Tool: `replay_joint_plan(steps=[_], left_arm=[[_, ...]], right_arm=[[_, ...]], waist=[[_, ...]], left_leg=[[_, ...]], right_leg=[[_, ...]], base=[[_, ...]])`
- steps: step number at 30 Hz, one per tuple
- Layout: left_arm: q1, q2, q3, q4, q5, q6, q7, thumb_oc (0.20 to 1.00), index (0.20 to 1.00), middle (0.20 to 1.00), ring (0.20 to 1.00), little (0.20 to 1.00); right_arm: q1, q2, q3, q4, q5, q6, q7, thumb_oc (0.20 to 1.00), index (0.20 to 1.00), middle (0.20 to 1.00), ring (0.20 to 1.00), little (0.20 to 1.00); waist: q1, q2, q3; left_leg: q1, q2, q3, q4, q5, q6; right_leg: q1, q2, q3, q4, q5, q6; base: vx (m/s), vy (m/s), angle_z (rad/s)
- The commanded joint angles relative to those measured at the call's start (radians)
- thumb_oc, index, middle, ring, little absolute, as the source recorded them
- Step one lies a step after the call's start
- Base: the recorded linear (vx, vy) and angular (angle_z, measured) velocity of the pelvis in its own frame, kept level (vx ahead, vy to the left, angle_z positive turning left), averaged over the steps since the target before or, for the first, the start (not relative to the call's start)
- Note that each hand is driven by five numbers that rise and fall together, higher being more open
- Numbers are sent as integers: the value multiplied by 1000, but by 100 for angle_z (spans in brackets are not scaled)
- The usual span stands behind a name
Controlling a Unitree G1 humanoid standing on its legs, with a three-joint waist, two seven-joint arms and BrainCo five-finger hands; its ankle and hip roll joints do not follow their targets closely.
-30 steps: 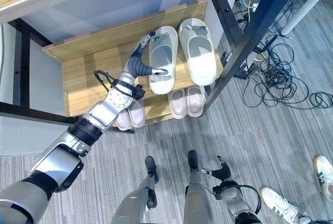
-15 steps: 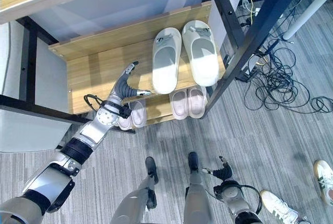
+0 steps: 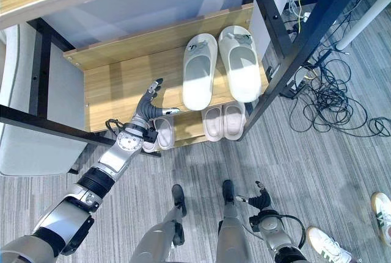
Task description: Arrange the slippers neatly on the shoe rack.
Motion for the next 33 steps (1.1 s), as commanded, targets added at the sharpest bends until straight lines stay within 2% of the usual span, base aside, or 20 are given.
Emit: replay_joint_plan(steps=[1, 13, 18, 33], left_arm=[[-61, -22, -25, 16, -15, -40, -20, 1000, 1000, 1000, 1000, 1000], [-79, -91, -64, 60, -30, -38, -13, 1000, 1000, 1000, 1000, 1000], [-114, -149, -93, 85, -78, -45, -17, 1000, 1000, 1000, 1000, 1000], [-162, -216, -138, 117, -109, -49, -17, 1000, 1000, 1000, 1000, 1000]], right_arm=[[-16, -7, 20, -23, -16, -8, -6, 1000, 1000, 1000, 1000, 1000], [-47, -23, 42, -24, -17, -8, -13, 1000, 1000, 1000, 1000, 1000], [-54, -30, 48, -30, -12, -7, -18, 1000, 1000, 1000, 1000, 1000], [-61, -28, 65, 8, 6, -9, -15, 1000, 1000, 1000, 1000, 1000]], waist=[[5, -15, 1], [-2, -7, 14], [-12, -5, 12], [-25, -2, 5]], left_leg=[[6, -17, -98, 8, -88, -24], [3, -17, -90, 8, -83, -24], [-2, -20, -86, 8, -83, -23], [-1, -21, -81, 8, -87, -20]], right_leg=[[-56, -70, -51, 80, -79, 47], [-67, -70, -39, 82, -74, 47], [-74, -70, -30, 82, -74, 47], [-81, -71, -25, 88, -74, 46]], base=[[0, 0, 0], [0, 0, 0], [0, 0, -1], [0, -1, -3]])
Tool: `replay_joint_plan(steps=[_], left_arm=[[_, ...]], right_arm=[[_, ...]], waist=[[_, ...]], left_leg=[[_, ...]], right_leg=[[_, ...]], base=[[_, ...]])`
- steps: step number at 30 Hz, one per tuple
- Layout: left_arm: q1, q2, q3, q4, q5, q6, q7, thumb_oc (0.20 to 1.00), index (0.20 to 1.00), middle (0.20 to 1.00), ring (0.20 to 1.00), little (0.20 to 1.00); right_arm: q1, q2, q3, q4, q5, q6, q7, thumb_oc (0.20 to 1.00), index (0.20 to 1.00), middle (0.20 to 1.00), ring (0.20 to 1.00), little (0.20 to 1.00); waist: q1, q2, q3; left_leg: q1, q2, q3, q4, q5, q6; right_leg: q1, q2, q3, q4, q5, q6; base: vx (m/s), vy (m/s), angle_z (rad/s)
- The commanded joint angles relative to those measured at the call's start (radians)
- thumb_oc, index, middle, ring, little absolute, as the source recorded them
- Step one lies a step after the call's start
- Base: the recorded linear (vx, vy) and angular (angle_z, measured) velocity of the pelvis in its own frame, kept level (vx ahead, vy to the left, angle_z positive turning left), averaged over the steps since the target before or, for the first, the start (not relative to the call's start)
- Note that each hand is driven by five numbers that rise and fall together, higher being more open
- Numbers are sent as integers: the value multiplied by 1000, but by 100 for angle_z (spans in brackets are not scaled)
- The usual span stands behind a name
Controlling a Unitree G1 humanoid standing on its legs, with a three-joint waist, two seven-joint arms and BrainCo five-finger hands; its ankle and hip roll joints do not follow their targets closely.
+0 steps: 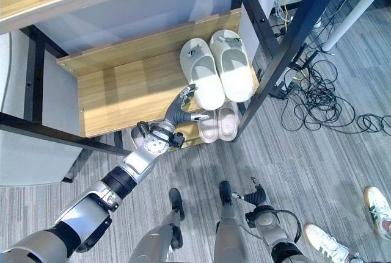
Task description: Arrange the slippers neatly on the shoe rack.
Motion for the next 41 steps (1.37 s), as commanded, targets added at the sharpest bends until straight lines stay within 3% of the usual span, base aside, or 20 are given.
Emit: replay_joint_plan(steps=[1, 7, 9, 16, 18, 20, 21, 26, 32, 33, 35, 36, 37, 39, 41], left_arm=[[-98, -62, -1, 75, 1, -32, -22, 1000, 1000, 1000, 1000, 1000], [-109, -36, 46, 35, 82, -45, 55, 1000, 1000, 1000, 1000, 1000], [-97, 13, 76, -45, 120, -58, 73, 1000, 1000, 1000, 1000, 1000], [-16, 93, 122, -272, 58, -98, 30, 1000, 1000, 1000, 1000, 1000], [85, 141, 161, -465, 4, -131, -8, 1000, 1000, 1000, 1000, 1000], [146, 166, 184, -533, -14, -133, -30, 1000, 1000, 1000, 1000, 1000], [262, 198, 216, -603, -80, -133, -80, 1000, 1000, 1000, 1000, 1000], [573, 255, 233, -662, -180, -89, -218, 1000, 1000, 1000, 1000, 1000], [852, 306, 242, -522, -163, -31, -309, 1000, 1000, 1000, 1000, 1000], [960, 278, 258, -305, -72, -9, -319, 1000, 1000, 1000, 1000, 1000], [971, 247, 271, -189, -41, -6, -312, 1000, 1000, 1000, 1000, 1000], [977, 146, 335, 77, -124, 37, -300, 1000, 1000, 1000, 1000, 1000], [952, 106, 384, 230, -156, 46, -292, 1000, 1000, 1000, 1000, 1000], [880, 82, 438, 508, -14, 21, -259, 1000, 1000, 1000, 1000, 1000], [823, 93, 491, 736, 143, 38, -197, 1000, 1000, 1000, 1000, 1000]], right_arm=[[-24, -34, 21, -2, 7, -15, -8, 1000, 1000, 1000, 1000, 1000], [-22, -18, 26, 14, 20, -30, -10, 1000, 1000, 1000, 1000, 1000], [-15, -19, 22, 2, 21, -41, -10, 1000, 1000, 1000, 1000, 1000], [5, 6, -5, 18, 31, -37, 15, 1000, 1000, 1000, 1000, 1000], [25, 27, -41, 42, 59, -38, 24, 1000, 1000, 1000, 1000, 1000], [40, 35, -52, 56, 68, -37, 32, 1000, 1000, 1000, 1000, 1000], [60, 43, -75, 73, 70, -31, 40, 1000, 1000, 1000, 1000, 1000], [79, 71, -117, 150, 86, -15, 50, 1000, 1000, 1000, 1000, 1000], [95, 75, -154, 202, 93, -5, 59, 1000, 1000, 1000, 1000, 1000], [107, 74, -161, 225, 74, 3, 68, 1000, 1000, 1000, 1000, 1000], [113, 75, -164, 231, 69, 7, 74, 1000, 1000, 1000, 1000, 1000], [129, 79, -171, 239, 72, 15, 79, 1000, 1000, 1000, 1000, 1000], [136, 86, -183, 250, 89, 16, 88, 1000, 1000, 1000, 1000, 1000], [143, 100, -205, 296, 120, 7, 103, 1000, 1000, 1000, 1000, 1000], [137, 106, -211, 352, 131, 14, 111, 1000, 1000, 1000, 1000, 1000]], waist=[[2, 19, 24], [6, 3, 18], [10, -5, 11], [29, -5, -18], [50, -8, -39], [61, -13, -50], [76, -20, -68], [106, -35, -106], [127, -45, -138], [137, -52, -152], [137, -56, -162], [146, -62, -171], [148, -68, -176], [152, -80, -192], [156, -89, -210]], left_leg=[[-8, -5, -104, 6, -82, -28], [-10, -2, -113, 6, -81, -31], [-8, 1, -115, 6, -82, -33], [15, 2, -125, 6, -88, -32], [37, 0, -134, 6, -95, -32], [51, -1, -138, 6, -97, -33], [79, -3, -145, 6, -102, -33], [140, -2, -163, 6, -106, -31], [205, -1, -164, 6, -120, -28], [236, 1, -160, 6, -129, -28], [236, -1, -163, 6, -126, -28], [250, -1, -165, 6, -128, -28], [253, 0, -170, 6, -125, -29], [260, -1, -178, 6, -125, -29], [275, -2, -182, 6, -132, -30]], right_leg=[[-76, -55, -49, 87, -79, 41], [-75, -50, -52, 86, -80, 39], [-70, -48, -56, 86, -83, 39], [-29, -49, -73, 82, -93, 42], [8, -51, -93, 74, -97, 46], [32, -50, -104, 68, -99, 48], [73, -48, -117, 60, -101, 49], [158, -50, -157, 48, -106, 50], [234, -43, -178, 26, -106, 55], [269, -41, -183, 10, -106, 57], [271, -41, -185, 5, -104, 58], [286, -40, -190, 4, -108, 56], [291, -39, -196, 4, -108, 55], [299, -37, -201, 4, -113, 52], [314, -35, -204, 4, -121, 49]], base=[[0, 0, 0], [-2, -32, 0], [0, -19, 0], [12, -4, 3], [41, -24, 11], [41, -34, 27], [52, -31, 33], [5, -14, 17], [6, 5, 11], [6, 17, 13], [-11, 9, 2], [-34, -8, 2], [-50, -6, 3], [-40, -5, 12], [2, 1, 26]])
